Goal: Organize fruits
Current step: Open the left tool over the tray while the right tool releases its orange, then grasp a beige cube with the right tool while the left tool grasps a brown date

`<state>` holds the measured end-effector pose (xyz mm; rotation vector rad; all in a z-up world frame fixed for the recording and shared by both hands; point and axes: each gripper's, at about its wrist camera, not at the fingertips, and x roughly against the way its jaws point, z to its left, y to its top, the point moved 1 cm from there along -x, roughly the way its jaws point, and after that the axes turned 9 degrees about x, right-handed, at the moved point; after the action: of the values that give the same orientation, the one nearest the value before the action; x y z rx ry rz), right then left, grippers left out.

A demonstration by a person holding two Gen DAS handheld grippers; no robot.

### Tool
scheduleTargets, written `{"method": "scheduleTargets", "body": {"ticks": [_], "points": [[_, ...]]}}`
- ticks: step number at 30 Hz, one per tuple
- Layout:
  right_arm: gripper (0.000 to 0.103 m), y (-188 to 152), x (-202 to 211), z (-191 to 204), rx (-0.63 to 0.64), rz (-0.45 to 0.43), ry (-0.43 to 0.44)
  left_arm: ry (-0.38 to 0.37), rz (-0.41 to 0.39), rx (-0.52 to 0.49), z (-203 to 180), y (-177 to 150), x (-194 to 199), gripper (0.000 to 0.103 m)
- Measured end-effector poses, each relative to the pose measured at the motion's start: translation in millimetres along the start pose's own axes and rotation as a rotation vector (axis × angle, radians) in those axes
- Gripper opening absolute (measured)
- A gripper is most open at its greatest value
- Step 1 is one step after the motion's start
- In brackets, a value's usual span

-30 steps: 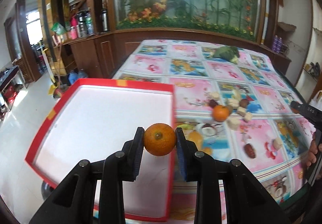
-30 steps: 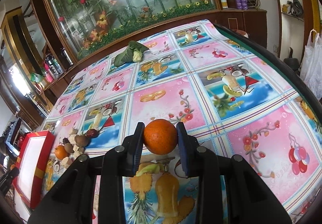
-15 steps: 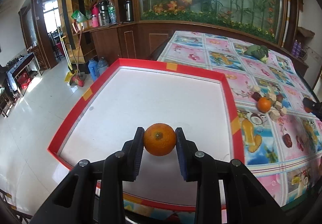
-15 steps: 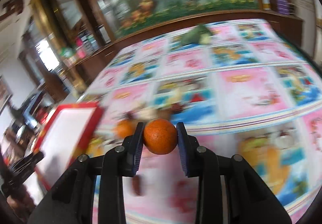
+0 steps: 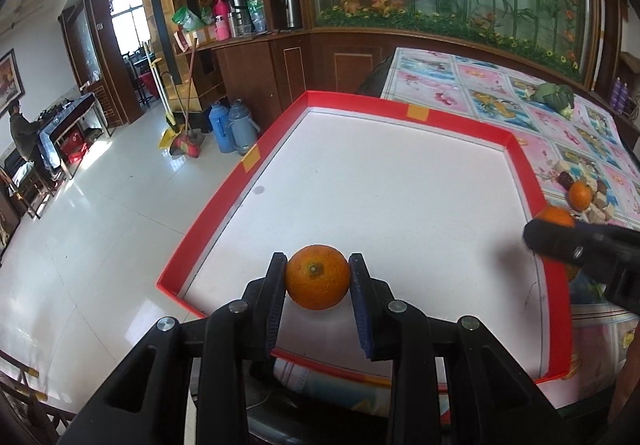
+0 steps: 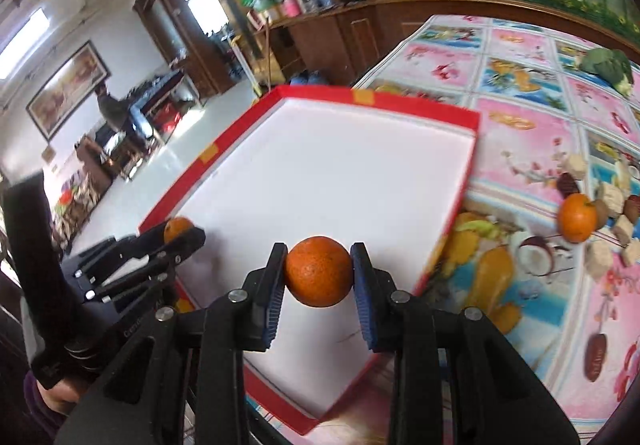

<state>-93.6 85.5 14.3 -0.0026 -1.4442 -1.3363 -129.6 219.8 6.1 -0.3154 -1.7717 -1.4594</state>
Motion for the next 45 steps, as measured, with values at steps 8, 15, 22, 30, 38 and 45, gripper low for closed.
{"method": "scheduleTargets", "body": {"ticks": [8,15,22,30,38,45], "points": [[0.035,-6,-28,19,0.046,0.111,-0.018,0.021,0.026,-0.005,7,-2,-5,0.039],[0.041,-5,-9,19,0.065,0.065,-0.010,0.058,0.012,0.008,13,-1,2,0.067],[0.050,-17,63,-33,-0.023,-0.109,-0.067,0.035,-0.012,-0.016,-9,0,16,0.073],[0.051,-79,147,-131,-0.215,-0.168,-0.264,-0.068,-0.016,-0.121,-67,-9,36,0.078],[0.051,-126,174,-181,-0.287,-0.089,-0.380,-0.207,0.017,-0.280,-144,-33,56,0.078],[0.051,-119,150,-178,-0.217,-0.007,-0.373,-0.293,0.063,-0.348,-181,-45,69,0.078]]}}
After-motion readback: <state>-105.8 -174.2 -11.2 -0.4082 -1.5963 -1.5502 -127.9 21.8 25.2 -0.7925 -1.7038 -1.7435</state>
